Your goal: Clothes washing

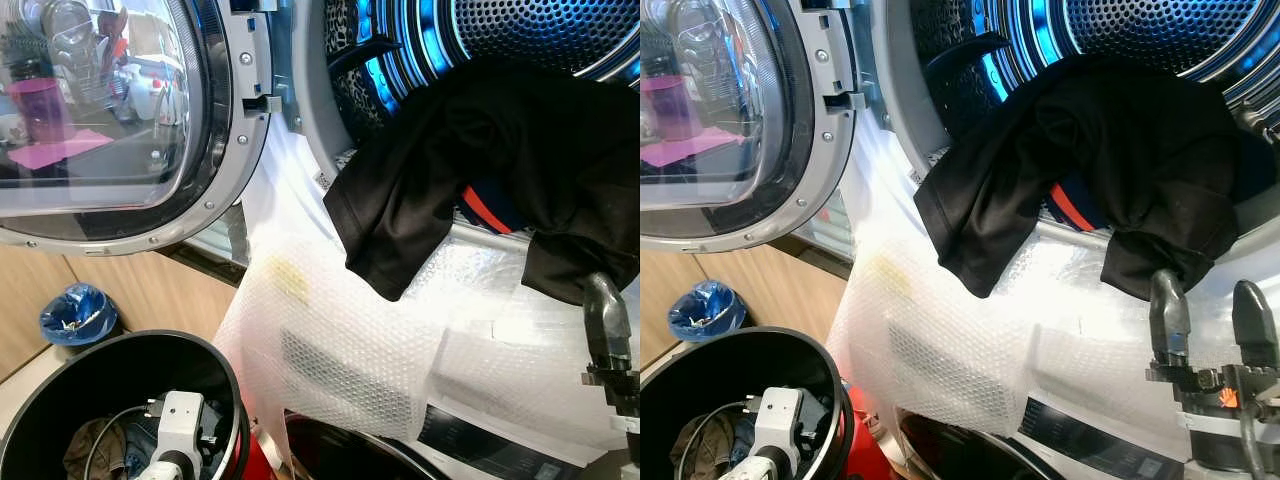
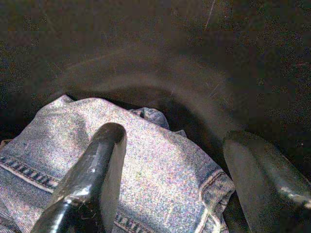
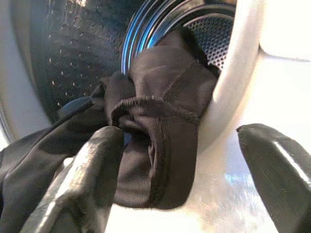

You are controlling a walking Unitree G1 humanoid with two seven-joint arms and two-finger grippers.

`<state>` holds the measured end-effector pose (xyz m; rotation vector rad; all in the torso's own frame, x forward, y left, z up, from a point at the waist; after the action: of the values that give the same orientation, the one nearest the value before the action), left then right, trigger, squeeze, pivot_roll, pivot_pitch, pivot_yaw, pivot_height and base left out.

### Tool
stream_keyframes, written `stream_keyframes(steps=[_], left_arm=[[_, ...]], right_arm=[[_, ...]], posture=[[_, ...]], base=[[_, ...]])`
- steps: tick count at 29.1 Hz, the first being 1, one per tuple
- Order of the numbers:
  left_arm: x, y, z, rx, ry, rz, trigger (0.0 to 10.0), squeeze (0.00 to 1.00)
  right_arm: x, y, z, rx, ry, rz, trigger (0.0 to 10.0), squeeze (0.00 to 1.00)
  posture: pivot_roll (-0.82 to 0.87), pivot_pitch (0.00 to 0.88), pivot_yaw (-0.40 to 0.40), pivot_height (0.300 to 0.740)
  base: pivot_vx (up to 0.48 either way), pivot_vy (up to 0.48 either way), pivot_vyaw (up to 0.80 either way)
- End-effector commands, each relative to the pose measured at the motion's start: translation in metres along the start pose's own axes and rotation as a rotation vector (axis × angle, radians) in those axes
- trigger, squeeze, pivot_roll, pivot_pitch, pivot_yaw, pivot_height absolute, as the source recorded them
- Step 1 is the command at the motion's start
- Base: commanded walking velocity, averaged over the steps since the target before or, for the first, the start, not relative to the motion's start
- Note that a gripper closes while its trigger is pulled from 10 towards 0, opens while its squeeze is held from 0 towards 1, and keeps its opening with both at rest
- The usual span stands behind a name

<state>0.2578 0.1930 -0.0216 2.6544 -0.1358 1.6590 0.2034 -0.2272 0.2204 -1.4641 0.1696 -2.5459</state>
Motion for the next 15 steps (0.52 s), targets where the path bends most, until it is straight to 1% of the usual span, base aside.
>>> stream_keyframes(steps=[1, 2, 3, 4, 7, 8, 9, 10, 11, 15], left_arm=[[0.004, 0.008, 0.001, -0.026, 0.024, 0.0, 10.0, 0.0], [0.004, 0.008, 0.001, -0.026, 0.026, -0.001, 10.0, 0.0], [0.004, 0.008, 0.001, -0.024, 0.027, -0.002, 10.0, 0.0], [0.004, 0.008, 0.001, -0.024, 0.027, -0.002, 10.0, 0.0], [0.003, 0.006, -0.001, -0.017, 0.026, -0.003, 10.0, 0.0], [0.003, 0.006, -0.001, -0.016, 0.026, -0.002, 10.0, 0.0], [0.003, 0.006, -0.001, -0.016, 0.026, -0.002, 10.0, 0.0], [0.003, 0.006, -0.001, -0.015, 0.026, -0.003, 10.0, 0.0], [0.003, 0.006, -0.001, -0.015, 0.027, -0.003, 10.0, 0.0], [0.003, 0.007, -0.001, -0.014, 0.028, -0.004, 10.0, 0.0]], right_arm=[[0.001, 0.0, 0.003, -0.003, 0.01, -0.004, 0.0, 0.0], [0.001, -0.001, 0.005, 0.001, 0.013, -0.004, 1.5, 0.0], [0.001, -0.005, 0.008, 0.024, 0.008, -0.002, 4.7, 0.0], [0.0, -0.006, 0.009, 0.032, 0.007, 0.0, 10.0, 0.0], [-0.004, -0.014, 0.011, 0.064, -0.009, -0.008, 10.0, 0.0], [-0.005, -0.017, 0.013, 0.07, -0.01, -0.015, 3.7, 0.0], [-0.005, -0.017, 0.013, 0.07, -0.01, -0.015, 3.7, 0.0], [-0.005, -0.018, 0.014, 0.076, -0.008, -0.016, 2.4, 0.0], [-0.005, -0.019, 0.015, 0.086, -0.013, -0.023, 0.0, 0.0], [-0.012, -0.019, 0.017, 0.079, -0.04, -0.045, 0.0, 0.0]], posture=[[-0.14, 0.002, 0.002, 0.74], [-0.14, 0.001, 0.001, 0.74], [-0.14, 0.002, 0.0, 0.74], [-0.14, 0.002, 0.0, 0.74], [-0.13, 0.006, -0.004, 0.74], [-0.13, 0.009, -0.003, 0.74], [-0.13, 0.009, -0.003, 0.74], [-0.13, 0.011, -0.004, 0.74], [-0.13, 0.011, -0.004, 0.74], [-0.13, 0.011, -0.006, 0.74]], base=[[0.0, 0.0, 0.0], [0.0, 0.0, 0.0], [0.0, 0.0, 0.0], [0.0, 0.0, 0.0], [0.0, 0.0, 0.0], [0.0, 0.0, 0.0], [0.0, 0.0, 0.0], [0.0, 0.0, 0.0], [0.0, 0.0, 0.0], [0.0, 0.0, 0.0]])
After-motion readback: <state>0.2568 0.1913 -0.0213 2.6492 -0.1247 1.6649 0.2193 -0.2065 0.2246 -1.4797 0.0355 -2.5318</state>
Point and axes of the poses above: a point about 5 cm out from each wrist's last joint towards the gripper, its own z axis pointing out of the wrist towards the gripper, its own x axis along the axis of the wrist's last joint, y = z × x, the point moved 2 cm from there along z, pointing out of the wrist towards the gripper, and after that the axes turned 4 degrees about z, right-handed, at the moved point
